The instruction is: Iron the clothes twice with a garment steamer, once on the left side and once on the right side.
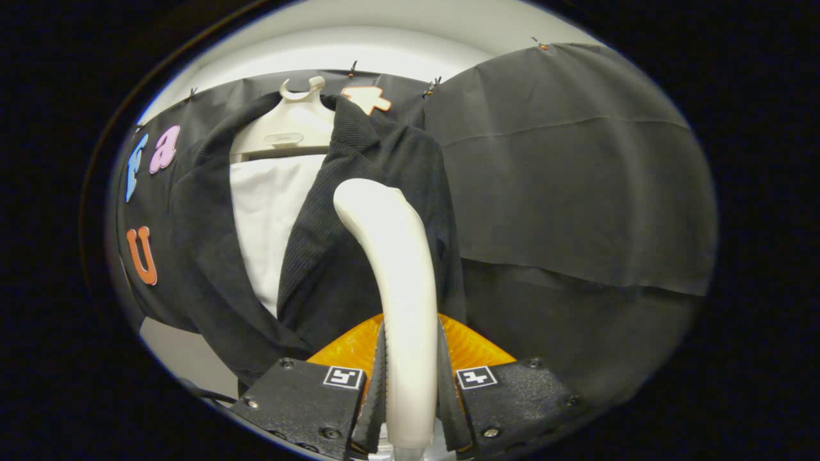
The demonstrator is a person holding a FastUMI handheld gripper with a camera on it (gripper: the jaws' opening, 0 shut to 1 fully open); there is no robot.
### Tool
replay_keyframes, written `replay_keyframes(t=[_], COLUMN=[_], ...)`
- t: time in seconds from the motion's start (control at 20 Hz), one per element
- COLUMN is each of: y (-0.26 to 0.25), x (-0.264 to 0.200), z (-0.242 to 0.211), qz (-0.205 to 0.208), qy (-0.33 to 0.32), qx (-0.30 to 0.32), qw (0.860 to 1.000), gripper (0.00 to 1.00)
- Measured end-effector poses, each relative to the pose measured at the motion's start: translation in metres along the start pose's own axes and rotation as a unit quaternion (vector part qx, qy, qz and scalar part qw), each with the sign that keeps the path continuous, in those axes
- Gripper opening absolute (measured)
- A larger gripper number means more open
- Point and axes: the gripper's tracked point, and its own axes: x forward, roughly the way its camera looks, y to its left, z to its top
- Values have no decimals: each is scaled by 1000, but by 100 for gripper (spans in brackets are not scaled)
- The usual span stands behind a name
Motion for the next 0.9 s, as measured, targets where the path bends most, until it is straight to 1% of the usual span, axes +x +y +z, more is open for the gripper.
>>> replay_keyframes(t=[0.3, 0.6, 0.9], y=[14, 23, 24], x=[5, 4, 8], z=[-19, -61, -85], qz=[11, 16, 16], qy=[14, 40, 57], qx=[-22, -31, -38], qw=[1000, 999, 997], gripper=[40, 40, 40])
